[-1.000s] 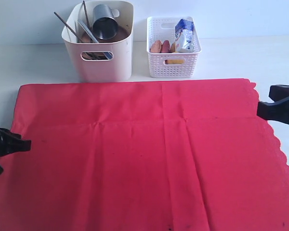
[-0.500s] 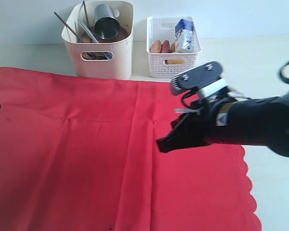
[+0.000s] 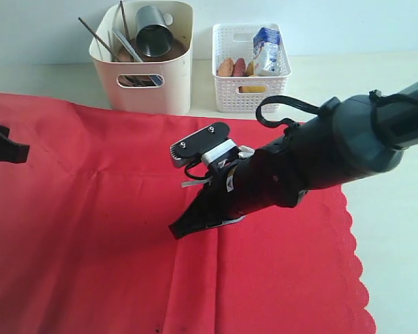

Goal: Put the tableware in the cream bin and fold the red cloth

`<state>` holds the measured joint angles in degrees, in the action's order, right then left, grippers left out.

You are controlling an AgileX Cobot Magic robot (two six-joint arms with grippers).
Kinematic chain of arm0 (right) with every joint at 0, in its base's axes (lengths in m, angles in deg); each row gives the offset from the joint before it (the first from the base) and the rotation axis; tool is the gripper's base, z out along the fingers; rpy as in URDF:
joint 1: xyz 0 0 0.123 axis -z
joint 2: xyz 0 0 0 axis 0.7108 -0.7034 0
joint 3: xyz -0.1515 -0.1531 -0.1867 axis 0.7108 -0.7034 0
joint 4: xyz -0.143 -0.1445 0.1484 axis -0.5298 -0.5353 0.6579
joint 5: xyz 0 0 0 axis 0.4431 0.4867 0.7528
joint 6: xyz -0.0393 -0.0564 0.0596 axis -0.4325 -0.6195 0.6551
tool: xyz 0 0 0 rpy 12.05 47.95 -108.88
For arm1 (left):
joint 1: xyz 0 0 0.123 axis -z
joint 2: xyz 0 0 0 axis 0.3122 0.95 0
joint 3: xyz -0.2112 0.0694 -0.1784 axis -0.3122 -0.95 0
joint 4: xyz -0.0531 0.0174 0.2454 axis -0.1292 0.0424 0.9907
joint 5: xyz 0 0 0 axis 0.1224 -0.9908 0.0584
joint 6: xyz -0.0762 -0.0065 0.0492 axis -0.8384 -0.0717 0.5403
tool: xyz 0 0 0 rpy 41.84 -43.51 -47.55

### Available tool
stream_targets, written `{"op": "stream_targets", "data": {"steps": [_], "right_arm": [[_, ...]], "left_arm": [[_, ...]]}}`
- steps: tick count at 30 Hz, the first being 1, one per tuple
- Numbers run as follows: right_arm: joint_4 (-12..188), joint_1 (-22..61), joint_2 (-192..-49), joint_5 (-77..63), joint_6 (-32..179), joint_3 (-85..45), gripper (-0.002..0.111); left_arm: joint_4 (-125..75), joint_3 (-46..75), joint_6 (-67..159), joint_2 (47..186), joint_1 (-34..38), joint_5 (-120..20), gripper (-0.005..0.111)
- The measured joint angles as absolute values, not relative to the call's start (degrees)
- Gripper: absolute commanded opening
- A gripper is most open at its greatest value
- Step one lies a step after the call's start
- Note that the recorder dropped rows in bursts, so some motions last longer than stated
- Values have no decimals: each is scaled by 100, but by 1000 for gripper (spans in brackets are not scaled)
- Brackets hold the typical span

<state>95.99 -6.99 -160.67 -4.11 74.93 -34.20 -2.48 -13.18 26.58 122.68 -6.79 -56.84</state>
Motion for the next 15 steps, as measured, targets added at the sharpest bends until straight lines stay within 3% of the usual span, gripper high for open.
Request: {"op": "stream_targets", "data": {"steps": [10, 15], "right_arm": [[9511, -699, -16067, 30, 7448, -3201, 0], [9242, -699, -14893, 399, 6998, -3202, 0]], "left_arm": [[-356, -1082, 2658, 11797, 345, -6113, 1], [-454, -438, 2658, 11796, 1514, -6539, 1]]}}
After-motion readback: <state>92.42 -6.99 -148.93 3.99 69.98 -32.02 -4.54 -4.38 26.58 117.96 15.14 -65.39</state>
